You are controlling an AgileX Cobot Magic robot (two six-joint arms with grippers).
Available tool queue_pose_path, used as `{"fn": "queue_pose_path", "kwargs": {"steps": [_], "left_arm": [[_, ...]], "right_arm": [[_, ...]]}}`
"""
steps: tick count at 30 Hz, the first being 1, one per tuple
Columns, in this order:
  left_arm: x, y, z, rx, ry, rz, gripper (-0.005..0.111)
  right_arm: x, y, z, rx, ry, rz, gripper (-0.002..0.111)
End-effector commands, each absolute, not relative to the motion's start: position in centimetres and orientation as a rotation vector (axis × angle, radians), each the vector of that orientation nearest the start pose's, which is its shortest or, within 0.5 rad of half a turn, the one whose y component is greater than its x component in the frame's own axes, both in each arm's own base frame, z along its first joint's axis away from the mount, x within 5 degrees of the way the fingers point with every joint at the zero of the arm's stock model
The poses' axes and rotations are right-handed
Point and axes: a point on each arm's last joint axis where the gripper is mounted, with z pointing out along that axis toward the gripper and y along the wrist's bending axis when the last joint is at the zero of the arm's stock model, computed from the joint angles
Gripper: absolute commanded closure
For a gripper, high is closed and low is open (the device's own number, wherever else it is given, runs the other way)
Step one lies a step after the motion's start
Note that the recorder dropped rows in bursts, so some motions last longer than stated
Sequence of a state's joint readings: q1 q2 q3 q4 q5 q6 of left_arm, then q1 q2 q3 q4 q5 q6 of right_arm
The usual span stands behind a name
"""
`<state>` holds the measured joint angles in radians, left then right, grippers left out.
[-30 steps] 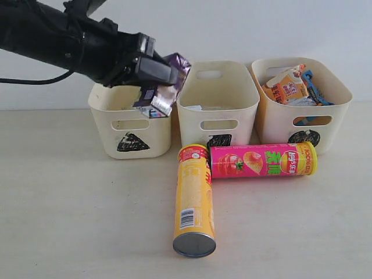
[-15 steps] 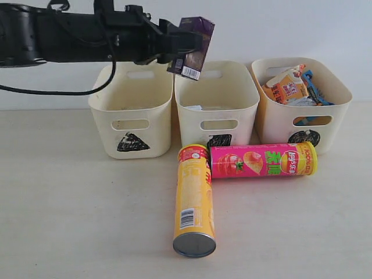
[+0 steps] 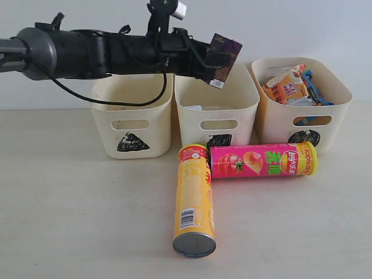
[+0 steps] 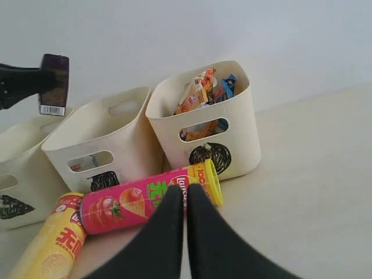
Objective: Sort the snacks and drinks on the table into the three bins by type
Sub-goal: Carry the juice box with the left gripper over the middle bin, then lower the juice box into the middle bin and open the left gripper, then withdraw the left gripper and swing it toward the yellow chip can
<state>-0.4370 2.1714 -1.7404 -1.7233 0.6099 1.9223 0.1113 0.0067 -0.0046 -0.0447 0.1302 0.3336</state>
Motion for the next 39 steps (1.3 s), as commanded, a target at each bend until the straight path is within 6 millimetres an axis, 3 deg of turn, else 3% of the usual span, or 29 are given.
{"fn": "queue_pose_path", "kwargs": {"steps": [1,6,13,15,23,27,29,33,39], "left_arm": [[44.9,-26.7,24.4,0.936,1.567,-0.63,0.102],[45.2,-26.9,23.7,0.969,1.552,-0.595,0.095],[45.2,-26.9,23.7,0.966,1.554,-0.598,0.046],[45.2,-26.9,23.7,0.966,1.554,-0.598,0.038],[45.1,-26.8,24.2,0.944,1.561,-0.624,0.034],[45.0,-26.8,24.7,0.929,1.561,-0.626,0.045],[44.9,-26.7,25.3,0.908,1.564,-0.639,0.058],[44.2,-26.4,27.1,0.868,1.595,-0.689,0.098],[43.0,-25.7,29.2,0.916,1.643,-0.656,0.103]], "right_arm": [[5.6,0.6,20.3,0.136,1.603,0.299,0.108],[5.6,0.6,20.3,0.136,1.603,0.299,0.108],[5.6,0.6,20.3,0.136,1.603,0.299,0.108],[5.6,0.6,20.3,0.136,1.603,0.299,0.108],[5.6,0.6,20.3,0.136,1.603,0.299,0.108],[5.6,0.6,20.3,0.138,1.603,0.301,0.108],[5.6,0.6,20.3,0.138,1.603,0.301,0.108],[5.6,0.6,20.3,0.138,1.603,0.301,0.108],[5.6,0.6,20.3,0.138,1.603,0.301,0.108]]}}
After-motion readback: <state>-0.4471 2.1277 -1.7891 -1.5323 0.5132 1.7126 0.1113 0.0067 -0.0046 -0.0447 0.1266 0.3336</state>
